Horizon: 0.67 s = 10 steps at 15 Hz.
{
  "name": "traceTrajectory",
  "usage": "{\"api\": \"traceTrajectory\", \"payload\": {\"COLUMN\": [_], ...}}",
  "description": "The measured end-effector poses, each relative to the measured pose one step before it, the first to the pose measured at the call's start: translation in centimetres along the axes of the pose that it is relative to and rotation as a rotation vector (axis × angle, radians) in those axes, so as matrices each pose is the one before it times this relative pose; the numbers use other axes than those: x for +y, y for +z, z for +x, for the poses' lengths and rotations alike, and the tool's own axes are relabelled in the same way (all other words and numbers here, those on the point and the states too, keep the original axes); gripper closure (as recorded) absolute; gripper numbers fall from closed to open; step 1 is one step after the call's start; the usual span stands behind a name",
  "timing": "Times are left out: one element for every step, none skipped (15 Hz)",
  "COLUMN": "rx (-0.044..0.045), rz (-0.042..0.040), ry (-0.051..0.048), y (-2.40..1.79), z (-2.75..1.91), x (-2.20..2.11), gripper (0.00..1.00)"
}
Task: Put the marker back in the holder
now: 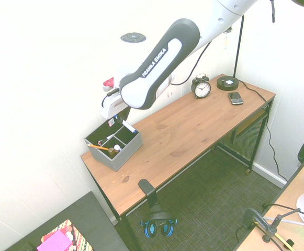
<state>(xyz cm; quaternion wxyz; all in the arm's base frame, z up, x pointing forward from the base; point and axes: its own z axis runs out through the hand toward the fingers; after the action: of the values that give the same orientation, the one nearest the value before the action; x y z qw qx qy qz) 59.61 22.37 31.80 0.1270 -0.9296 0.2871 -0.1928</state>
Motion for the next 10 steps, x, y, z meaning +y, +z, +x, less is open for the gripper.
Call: {"api": "traceTrajectory", "payload": {"rx": [0.04056,0.04099,0.03452,0.03001,0.02834,0.02874,0.02171,0.01460,0.00867,0.00593], "rz": [0.02274,0.02321,0.01949,0.01697,0.01809,0.01845,0.01100,0.00574,0.00742,0.00699], "ry": [0.00576,0.01288,0.01277,0.01369,0.01395,0.01028,0.00670,0.00248,0.00251,0.00529], "y": [0.500,0.866,1.171,1.195,1.046,0.701,0.345,0.090,-0.149,-0.184], "z": [0.115,0.216,0.041,-0.106,-0.234,-0.123,-0.100,-0.057,0.072,0.173], "x": [-0.348,-0.266,-0.156,0.021,0.050,0.077,0.120,0.054,-0.116,-0.127], "gripper": [1.00,1.00,1.00,1.00,1.00,1.00,1.00,1.00,1.00,1.00]}}
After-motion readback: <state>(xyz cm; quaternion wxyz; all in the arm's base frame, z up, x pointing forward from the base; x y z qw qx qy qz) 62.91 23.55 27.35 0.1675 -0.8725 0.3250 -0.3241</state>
